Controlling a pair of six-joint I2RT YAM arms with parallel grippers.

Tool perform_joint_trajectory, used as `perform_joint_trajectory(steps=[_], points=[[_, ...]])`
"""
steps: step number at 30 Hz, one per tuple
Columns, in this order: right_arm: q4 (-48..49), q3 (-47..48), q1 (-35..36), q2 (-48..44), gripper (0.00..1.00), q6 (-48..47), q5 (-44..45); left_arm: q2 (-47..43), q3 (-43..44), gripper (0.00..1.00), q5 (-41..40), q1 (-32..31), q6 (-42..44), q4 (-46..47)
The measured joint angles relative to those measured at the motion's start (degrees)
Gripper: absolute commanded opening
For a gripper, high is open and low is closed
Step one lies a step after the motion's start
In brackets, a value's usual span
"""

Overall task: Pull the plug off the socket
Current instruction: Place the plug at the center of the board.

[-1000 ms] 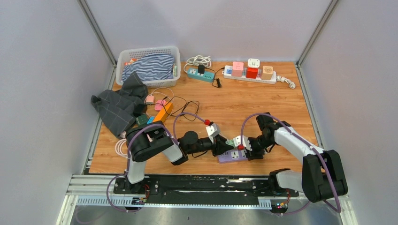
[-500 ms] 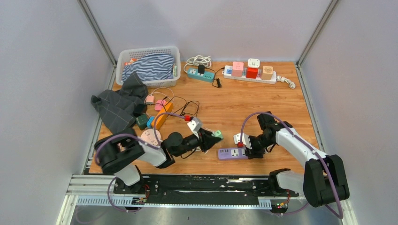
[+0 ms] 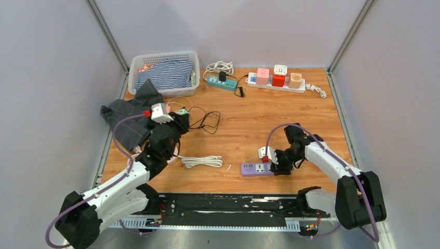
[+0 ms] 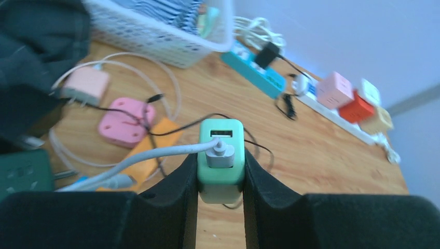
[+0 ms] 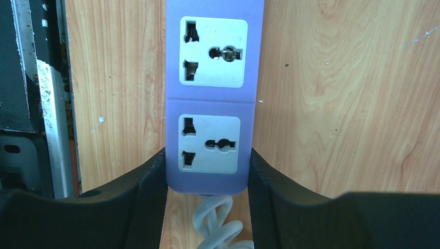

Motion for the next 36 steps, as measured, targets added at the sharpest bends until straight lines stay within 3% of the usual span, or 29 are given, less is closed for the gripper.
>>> perform_joint_trajectory(steps=[6,12,14,18,21,25,31,36], points=[[0.09,0.02,0.0,0.0,0.0,0.04,0.15,6.47,1.75,0.0,4.85,15.02,-10.49,-7.19],[0.15,0.02,0.0,0.0,0.0,0.11,0.17,16.63,7.72,0.04,6.99,21.73,-19.8,-14.82],[0.17,0.02,0.0,0.0,0.0,0.11,0.17,19.23,9.03,0.18,7.78,23.8,-22.05,-16.37],[0.2,0.02,0.0,0.0,0.0,0.11,0.2,21.31,9.66,0.59,8.11,26.29,-24.3,-18.38],[0.2,0.02,0.0,0.0,0.0,0.13,0.2,21.81,10.19,0.83,8.22,26.95,-24.52,-18.93],[0.22,0.0,0.0,0.0,0.0,0.15,0.2,21.33,10.62,0.99,8.26,27.12,-24.46,-19.06],[0.22,0.02,0.0,0.0,0.0,0.15,0.17,17.35,10.64,1.0,10.49,27.12,-23.26,-19.41],[0.11,0.02,0.0,0.0,0.0,0.2,0.13,12.15,10.64,1.0,18.4,27.02,-20.46,-19.41]])
